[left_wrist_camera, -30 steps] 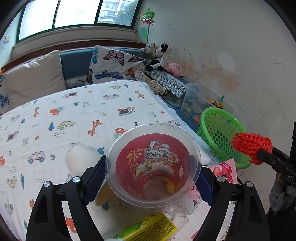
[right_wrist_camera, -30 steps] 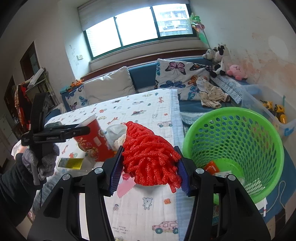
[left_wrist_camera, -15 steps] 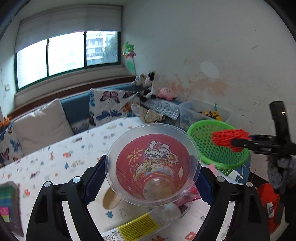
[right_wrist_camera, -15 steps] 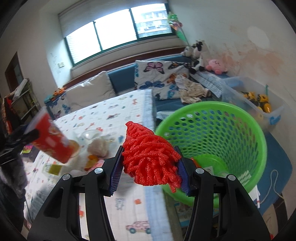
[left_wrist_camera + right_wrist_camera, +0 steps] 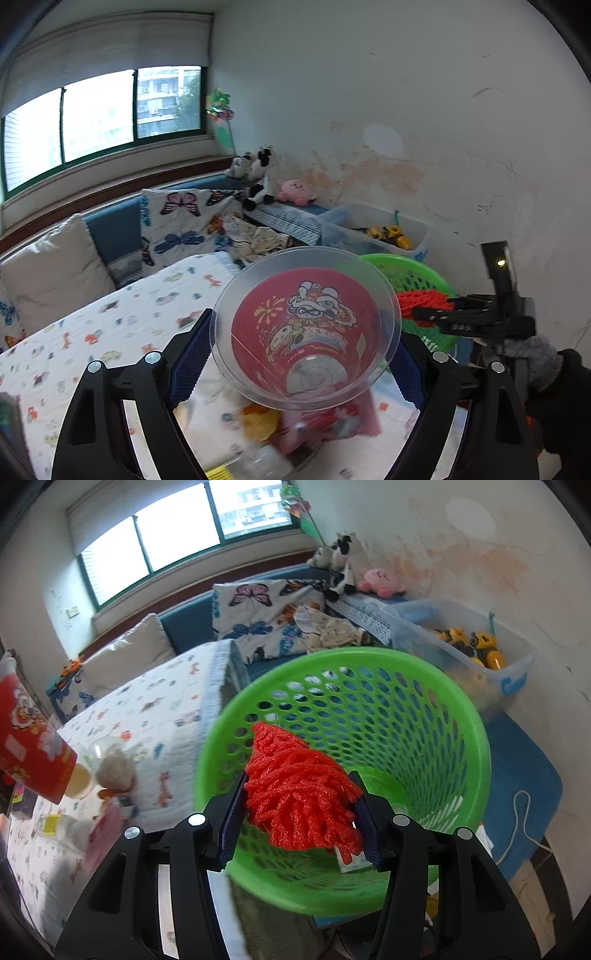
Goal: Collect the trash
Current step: 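Release the mesh net into the basket with the right gripper while the left gripper drops the red cup in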
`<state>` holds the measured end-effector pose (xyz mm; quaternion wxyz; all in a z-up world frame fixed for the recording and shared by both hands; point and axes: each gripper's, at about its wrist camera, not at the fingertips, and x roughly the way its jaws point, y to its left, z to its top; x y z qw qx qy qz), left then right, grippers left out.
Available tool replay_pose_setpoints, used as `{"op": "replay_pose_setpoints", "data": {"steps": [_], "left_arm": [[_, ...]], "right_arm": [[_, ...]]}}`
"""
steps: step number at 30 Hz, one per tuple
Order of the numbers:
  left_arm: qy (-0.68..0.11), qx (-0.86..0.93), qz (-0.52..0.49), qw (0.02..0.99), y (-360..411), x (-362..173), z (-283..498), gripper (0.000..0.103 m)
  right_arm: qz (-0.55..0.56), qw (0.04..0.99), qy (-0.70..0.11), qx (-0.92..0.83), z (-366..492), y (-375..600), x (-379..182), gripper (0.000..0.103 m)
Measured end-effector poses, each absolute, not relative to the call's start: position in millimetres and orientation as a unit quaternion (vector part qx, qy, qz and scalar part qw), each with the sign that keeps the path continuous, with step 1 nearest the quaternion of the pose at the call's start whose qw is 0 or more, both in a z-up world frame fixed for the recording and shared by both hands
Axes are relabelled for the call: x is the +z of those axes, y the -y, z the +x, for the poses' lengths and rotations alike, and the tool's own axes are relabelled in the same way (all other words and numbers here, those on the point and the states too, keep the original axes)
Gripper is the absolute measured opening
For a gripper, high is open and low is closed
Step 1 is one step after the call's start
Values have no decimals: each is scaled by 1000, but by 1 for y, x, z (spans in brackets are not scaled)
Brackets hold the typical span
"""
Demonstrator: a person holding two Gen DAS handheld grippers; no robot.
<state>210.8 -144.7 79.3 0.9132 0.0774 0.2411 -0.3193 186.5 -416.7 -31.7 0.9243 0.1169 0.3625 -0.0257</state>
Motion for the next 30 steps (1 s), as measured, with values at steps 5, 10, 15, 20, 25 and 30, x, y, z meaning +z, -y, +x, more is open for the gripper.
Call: {"op": "replay_pose_setpoints", "data": {"steps": [5,10,15,20,25,30], "left_arm": [[-260,-336,77,902,180,78,223,82],[-272,-344,90,894,215,75,234,82],[-291,-347,103,886,248,63,245,83],[-315,-353,102,875,276,51,255,83],[-334,-353,102,868,302,41,261,83],[-348,-353,107,862,317,31,263,83]], "right_arm": [[125,922,-364,-44,190,433,-38,71],[129,921,-365,-51,186,443,-41,73],[133,921,-361,-52,173,451,-39,73],[134,925,-353,-50,160,455,-34,74],[140,926,-346,-46,148,457,-31,74],[140,927,-346,-42,141,455,-31,75]]}}
